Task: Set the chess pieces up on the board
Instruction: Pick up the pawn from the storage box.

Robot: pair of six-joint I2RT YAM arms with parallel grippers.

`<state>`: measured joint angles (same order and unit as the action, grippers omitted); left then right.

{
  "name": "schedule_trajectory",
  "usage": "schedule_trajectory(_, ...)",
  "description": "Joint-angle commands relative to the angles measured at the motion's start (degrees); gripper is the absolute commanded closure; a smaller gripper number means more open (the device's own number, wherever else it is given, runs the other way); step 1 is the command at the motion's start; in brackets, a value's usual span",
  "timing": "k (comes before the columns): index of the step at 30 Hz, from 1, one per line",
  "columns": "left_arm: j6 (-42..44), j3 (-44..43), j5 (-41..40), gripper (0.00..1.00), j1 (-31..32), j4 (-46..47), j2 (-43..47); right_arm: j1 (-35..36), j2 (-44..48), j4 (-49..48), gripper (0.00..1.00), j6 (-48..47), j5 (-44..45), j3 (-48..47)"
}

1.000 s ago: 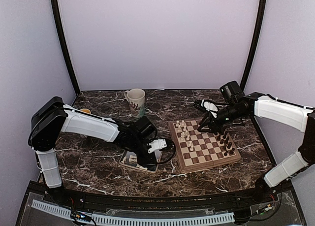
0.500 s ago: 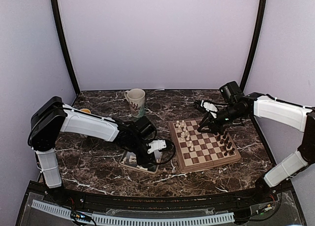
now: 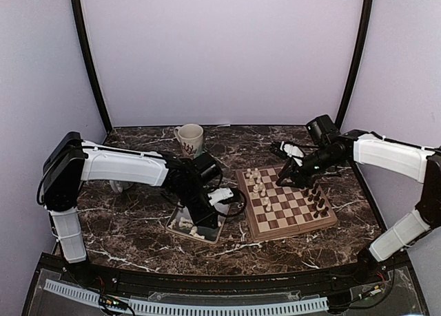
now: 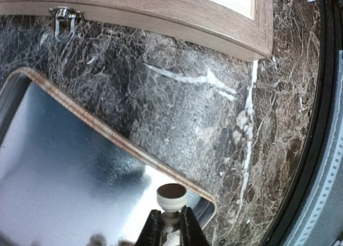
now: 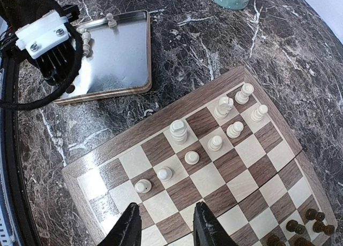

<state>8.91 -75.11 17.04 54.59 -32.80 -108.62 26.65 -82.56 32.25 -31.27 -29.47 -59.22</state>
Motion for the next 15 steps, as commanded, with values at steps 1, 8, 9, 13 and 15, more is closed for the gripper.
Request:
schedule_trajectory(1, -6.0, -2.2, 7.3, 0.95, -2.8, -4.3, 1.7, -0.1, -0.3, 1.1, 0.66, -1.2, -2.1, -1.2)
schedule_trajectory(8, -10.9, -6.6, 21.5, 0.93, -6.8, -3.0, 0.4, 3.9, 4.7, 5.0, 0.66, -6.3, -5.6, -2.2)
schedule_trajectory(9, -11.5, -7.4, 22.6, 0.93, -7.0, -3.0, 0.0, 5.9, 5.6, 4.6, 0.66, -6.8, -3.1, -1.7)
schedule_trajectory(13, -14.5, -10.5, 29.5, 0.93, -8.4, -3.1, -1.9, 14.0, 6.9, 2.5, 0.65, -8.3, 6.8, -1.7)
schedule_trajectory(15, -15.5, -11.4, 32.4, 0.92, -9.1, -3.0, -2.8, 16.8, 5.7, 2.0, 0.65, -9.0, 10.0, -3.2)
